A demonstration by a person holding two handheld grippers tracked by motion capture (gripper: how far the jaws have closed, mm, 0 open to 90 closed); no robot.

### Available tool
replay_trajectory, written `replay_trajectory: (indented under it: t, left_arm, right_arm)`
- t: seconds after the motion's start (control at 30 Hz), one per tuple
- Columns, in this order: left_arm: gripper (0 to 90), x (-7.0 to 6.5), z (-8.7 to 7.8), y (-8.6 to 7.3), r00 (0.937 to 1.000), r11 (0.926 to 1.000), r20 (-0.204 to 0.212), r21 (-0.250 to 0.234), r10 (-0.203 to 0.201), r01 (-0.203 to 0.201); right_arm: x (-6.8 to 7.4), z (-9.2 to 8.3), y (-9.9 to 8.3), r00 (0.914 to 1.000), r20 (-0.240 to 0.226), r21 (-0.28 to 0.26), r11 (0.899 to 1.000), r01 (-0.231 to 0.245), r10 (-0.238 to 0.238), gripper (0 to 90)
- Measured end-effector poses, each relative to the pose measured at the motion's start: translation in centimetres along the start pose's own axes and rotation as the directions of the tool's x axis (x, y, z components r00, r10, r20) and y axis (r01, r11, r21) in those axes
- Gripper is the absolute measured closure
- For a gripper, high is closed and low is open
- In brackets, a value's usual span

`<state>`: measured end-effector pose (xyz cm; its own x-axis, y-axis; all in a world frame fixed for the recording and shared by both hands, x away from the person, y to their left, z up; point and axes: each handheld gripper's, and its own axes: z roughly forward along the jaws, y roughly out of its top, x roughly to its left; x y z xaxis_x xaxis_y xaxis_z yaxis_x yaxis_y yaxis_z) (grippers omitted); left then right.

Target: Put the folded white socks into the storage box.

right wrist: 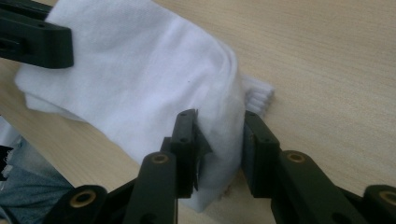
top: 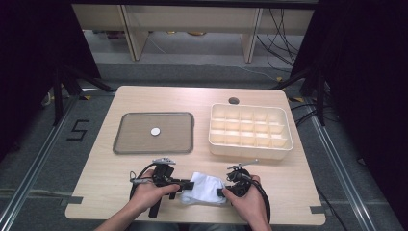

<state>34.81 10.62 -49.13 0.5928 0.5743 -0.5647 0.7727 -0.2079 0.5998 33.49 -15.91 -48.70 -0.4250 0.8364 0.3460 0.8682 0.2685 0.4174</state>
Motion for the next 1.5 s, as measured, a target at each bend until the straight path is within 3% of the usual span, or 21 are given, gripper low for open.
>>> replay_trajectory:
  t: [0.37, 0.63, 0.7, 0.73, 0.77, 0.9, 1.03, 1.07, 1.13, 1.2, 1.23, 1.27, 1.3, 1.33, 1.37, 1.5]
  left_arm:
    - [81.4, -0.6, -0.4, 0.7, 0.9995, 0.9995, 0.013, -0.010, 0.029, -0.029]
    - [81.9, -0.5, -0.5, 0.8, 0.9994, 0.9994, 0.013, -0.013, 0.032, -0.031]
    - [82.0, -0.4, -0.6, 0.8, 0.9994, 0.9995, 0.014, -0.010, 0.031, -0.031]
    - [82.1, -0.5, -0.6, 0.8, 0.9995, 0.9994, 0.003, -0.017, 0.030, -0.030]
    - [82.1, -0.5, -0.6, 0.8, 0.9995, 0.9994, 0.005, -0.014, 0.030, -0.030]
    - [82.1, -0.6, -0.6, 0.8, 0.9995, 0.9995, 0.009, -0.013, 0.030, -0.030]
    - [82.0, -0.5, -0.7, 0.9, 0.9992, 0.9994, 0.018, -0.006, 0.035, -0.035]
    - [81.9, -0.5, -0.7, 0.9, 0.9994, 0.9994, 0.005, -0.007, 0.035, -0.035]
    - [81.8, -0.4, -0.7, 0.9, 0.9994, 0.9994, -0.011, -0.006, 0.033, -0.033]
    - [81.7, -0.1, -0.6, 0.8, 0.9998, 0.9998, 0.002, -0.007, 0.021, -0.021]
    - [81.6, 0.0, -0.6, 0.8, 0.9998, 0.9998, 0.002, -0.005, 0.022, -0.022]
    - [81.6, 0.0, -0.6, 0.8, 0.9997, 0.9997, -0.009, -0.007, 0.022, -0.022]
    - [81.5, 0.0, -0.6, 0.8, 0.9997, 0.9997, -0.008, -0.006, 0.023, -0.023]
    - [81.5, 0.0, -0.6, 0.8, 0.9997, 0.9997, -0.001, -0.003, 0.024, -0.024]
    - [81.4, -0.1, -0.6, 0.8, 0.9997, 0.9997, -0.001, -0.003, 0.025, -0.025]
    - [81.4, -0.2, -0.6, 0.9, 0.9996, 0.9996, -0.003, -0.008, 0.027, -0.027]
  right_arm:
    - [0.1, 0.2, 0.0, 0.9997, 0.024, 0.001, 1.000, -0.003, 0.003, 71.4]
    - [0.0, 0.1, 0.0, 0.9999, 0.008, 0.004, 1.000, -0.009, 0.009, 72.2]
    - [0.0, 0.1, 0.0, 0.9997, 0.009, 0.002, 1.000, -0.023, 0.023, 72.5]
    - [0.3, 0.0, 0.0, 0.9975, -0.010, 0.021, 0.997, -0.069, 0.069, 72.6]
    - [-0.3, 0.2, 0.0, 1.0000, -0.003, -0.008, 1.000, 0.000, 0.000, 72.7]
    - [-0.1, 0.1, -0.1, 0.9999, 0.000, -0.004, 1.000, -0.015, 0.015, 72.8]
    - [-0.1, 0.0, -0.1, 0.9999, 0.012, -0.015, 1.000, 0.001, -0.001, 69.9]
    - [0.0, -0.1, -0.1, 0.9997, 0.011, -0.014, 1.000, -0.019, 0.020, 67.5]
    - [0.0, -0.6, -0.2, 1.0000, 0.006, -0.045, 0.999, 0.004, -0.004, 63.7]
    - [0.3, -1.6, -0.1, 0.9999, 0.009, -0.082, 0.997, -0.010, 0.011, 62.1]
    - [0.4, -2.1, 0.0, 0.9998, 0.014, -0.118, 0.993, -0.010, 0.012, 63.0]
    - [0.5, -2.7, 0.1, 0.9996, 0.027, -0.120, 0.993, 0.001, 0.003, 65.2]
    - [1.1, -3.6, 0.3, 0.9995, 0.028, -0.150, 0.988, 0.020, -0.015, 74.9]
    - [1.1, -3.6, 0.3, 0.9995, 0.028, -0.150, 0.988, 0.020, -0.015, 74.9]
    - [1.9, -3.7, 0.4, 0.9984, 0.022, -0.170, 0.984, 0.056, -0.053, 82.9]
    - [2.8, -2.8, 0.6, 0.9944, -0.003, -0.129, 0.986, 0.105, -0.106, 89.6]
